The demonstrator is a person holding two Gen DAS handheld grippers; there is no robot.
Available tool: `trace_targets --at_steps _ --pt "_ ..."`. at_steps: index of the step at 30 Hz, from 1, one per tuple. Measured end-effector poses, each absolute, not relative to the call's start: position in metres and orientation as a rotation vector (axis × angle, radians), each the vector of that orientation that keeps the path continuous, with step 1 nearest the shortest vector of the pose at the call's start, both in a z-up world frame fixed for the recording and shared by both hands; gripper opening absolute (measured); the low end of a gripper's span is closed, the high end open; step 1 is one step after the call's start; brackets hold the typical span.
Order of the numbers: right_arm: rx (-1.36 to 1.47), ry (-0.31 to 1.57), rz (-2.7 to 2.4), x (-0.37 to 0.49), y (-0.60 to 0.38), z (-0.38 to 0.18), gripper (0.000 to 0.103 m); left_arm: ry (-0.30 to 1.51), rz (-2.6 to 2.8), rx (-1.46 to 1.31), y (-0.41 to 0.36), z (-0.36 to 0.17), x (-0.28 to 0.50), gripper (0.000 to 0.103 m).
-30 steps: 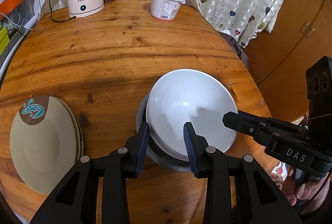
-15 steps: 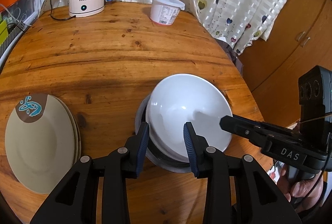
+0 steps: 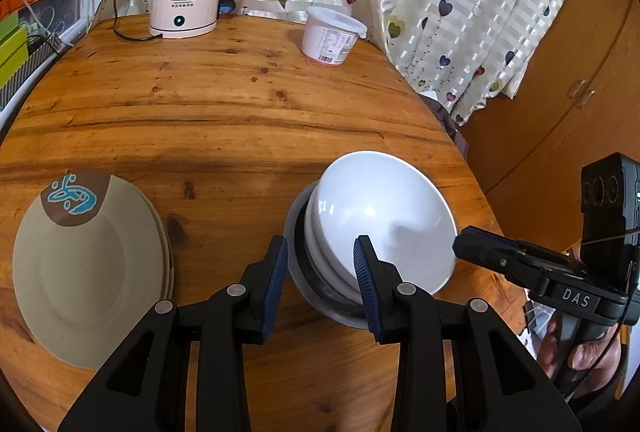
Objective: Organize plates and bowls
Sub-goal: 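Settle the white bowls into the steel bowl with both tools, then grip the steel bowl rim with both tools and lift the bowl stack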
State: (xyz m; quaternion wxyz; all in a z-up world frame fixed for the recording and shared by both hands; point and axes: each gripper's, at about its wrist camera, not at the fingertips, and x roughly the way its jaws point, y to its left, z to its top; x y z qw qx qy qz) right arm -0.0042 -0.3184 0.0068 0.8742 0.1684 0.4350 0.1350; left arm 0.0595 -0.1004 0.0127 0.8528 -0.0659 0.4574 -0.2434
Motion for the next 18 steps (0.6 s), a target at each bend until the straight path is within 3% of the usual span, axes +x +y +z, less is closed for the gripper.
trace_targets --at_steps 18 --pt "0.386 0.951 0.254 -0.007 -0.332 -0.008 0.039 0.963 -0.472 -0.163 -0.082 0.003 0.054 0.036"
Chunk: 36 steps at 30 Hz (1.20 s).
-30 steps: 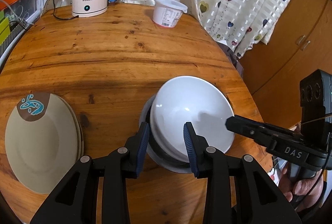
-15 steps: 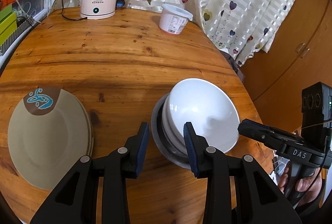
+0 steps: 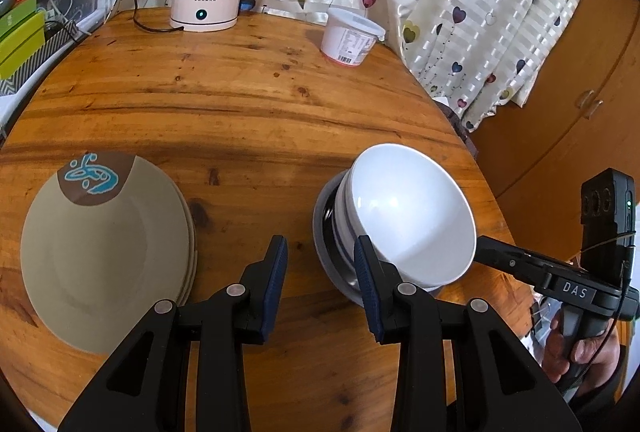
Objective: Organize plates and bowls
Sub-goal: 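Grip the steel bowl rim with both tools and lift the bowl stack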
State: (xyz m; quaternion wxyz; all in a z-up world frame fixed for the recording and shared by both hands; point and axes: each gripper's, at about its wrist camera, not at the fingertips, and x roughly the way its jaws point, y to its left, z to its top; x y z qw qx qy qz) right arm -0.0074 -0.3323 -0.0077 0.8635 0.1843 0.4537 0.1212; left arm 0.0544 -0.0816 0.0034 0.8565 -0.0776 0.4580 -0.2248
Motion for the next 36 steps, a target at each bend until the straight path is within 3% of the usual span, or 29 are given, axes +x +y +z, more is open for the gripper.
trace_targets --at_steps 36 --pt "0.376 0.972 0.258 0.001 -0.330 -0.015 0.039 1.031 -0.474 -0.162 -0.086 -0.016 0.057 0.036"
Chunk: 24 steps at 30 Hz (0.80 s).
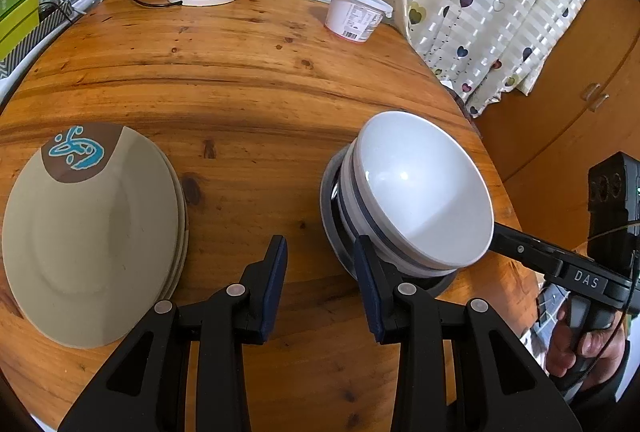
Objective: Organize plates and bowls
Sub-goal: 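Grip the steel bowl rim with both tools and lift the bowl stack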
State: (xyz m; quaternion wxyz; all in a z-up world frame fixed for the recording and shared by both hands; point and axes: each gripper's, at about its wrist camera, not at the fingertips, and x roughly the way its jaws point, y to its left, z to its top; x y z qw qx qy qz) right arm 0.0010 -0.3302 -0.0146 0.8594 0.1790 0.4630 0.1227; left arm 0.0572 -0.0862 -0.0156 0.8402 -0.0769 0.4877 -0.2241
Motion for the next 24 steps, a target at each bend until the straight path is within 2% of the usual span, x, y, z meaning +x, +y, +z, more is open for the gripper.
trace_targets --at_steps 20,24 --pt "0.424 0.959 0.279 0.004 -0.342 -0.014 0.039 1.042 -0.495 -0.230 -0.077 -0.019 0.065 0.036" --pt "0.451 0.959 0.292 0.005 -0.347 -0.017 0.030 1.042 -0.505 -0.250 -0.076 -0.019 0.065 0.036"
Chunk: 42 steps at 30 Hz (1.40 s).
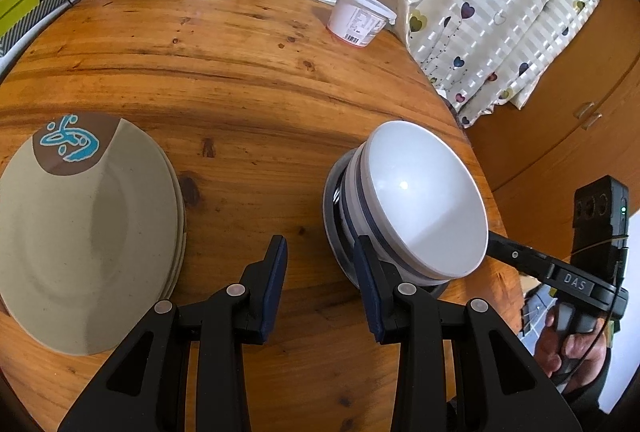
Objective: Organize plates and bowls
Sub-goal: 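Grip the steel bowl rim with both tools and lift the bowl stack, then carry the steel bowl stack with both tools toward the beige plate stack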
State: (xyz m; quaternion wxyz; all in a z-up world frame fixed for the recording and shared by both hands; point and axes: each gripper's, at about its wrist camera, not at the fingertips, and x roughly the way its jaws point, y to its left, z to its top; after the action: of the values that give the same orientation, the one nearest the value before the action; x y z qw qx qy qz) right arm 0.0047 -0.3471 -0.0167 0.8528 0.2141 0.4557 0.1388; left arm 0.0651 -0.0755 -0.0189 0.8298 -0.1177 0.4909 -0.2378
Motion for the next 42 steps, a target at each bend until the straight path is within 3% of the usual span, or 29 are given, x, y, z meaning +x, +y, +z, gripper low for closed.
trace_targets --at_steps 23,30,42 --pt "0.588 0.962 0.398 0.010 -0.357 -0.037 0.029 1.083 -0.596 -0.406 -0.060 -0.038 0.073 0.036" --pt "0.673 0.976 0.456 0.012 -0.361 -0.048 0.010 1.091 -0.638 -0.467 -0.056 -0.045 0.075 0.029" --pt "0.742 0.970 0.500 0.017 -0.366 -0.055 0.008 1.101 -0.708 -0.539 -0.051 -0.054 0.079 0.025"
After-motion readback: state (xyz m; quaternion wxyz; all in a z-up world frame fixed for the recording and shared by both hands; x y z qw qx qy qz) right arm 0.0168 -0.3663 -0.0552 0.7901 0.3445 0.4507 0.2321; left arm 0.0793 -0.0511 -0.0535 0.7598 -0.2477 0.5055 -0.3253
